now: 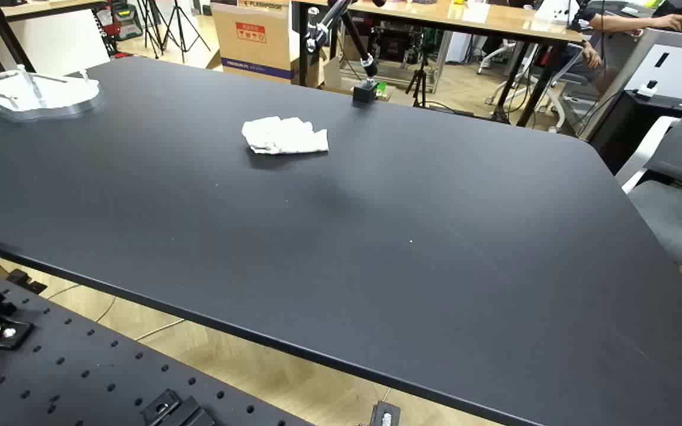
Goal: Hang the white cloth on the black stand
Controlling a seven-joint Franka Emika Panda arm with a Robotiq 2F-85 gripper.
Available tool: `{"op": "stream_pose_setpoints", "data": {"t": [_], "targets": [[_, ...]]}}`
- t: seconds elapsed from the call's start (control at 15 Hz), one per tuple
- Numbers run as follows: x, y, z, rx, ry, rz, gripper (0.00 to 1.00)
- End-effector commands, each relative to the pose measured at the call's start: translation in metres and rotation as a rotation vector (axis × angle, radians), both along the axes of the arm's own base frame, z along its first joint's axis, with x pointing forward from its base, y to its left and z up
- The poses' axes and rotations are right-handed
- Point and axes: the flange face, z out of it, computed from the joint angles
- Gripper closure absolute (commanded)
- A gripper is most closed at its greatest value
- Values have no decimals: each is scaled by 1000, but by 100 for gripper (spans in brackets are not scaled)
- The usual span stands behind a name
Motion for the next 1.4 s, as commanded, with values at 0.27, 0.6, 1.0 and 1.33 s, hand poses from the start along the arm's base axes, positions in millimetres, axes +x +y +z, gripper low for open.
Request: {"op": "stream_pose_setpoints", "data": {"t": [0.27,0.6,1.0,1.33], "targets": [[0,0,1,0,1,0,0],[0,0,1,0,1,0,0],[32,-24,-5,-11,-69,10,0],[83,-53,-41,50,-17,121,0]]}}
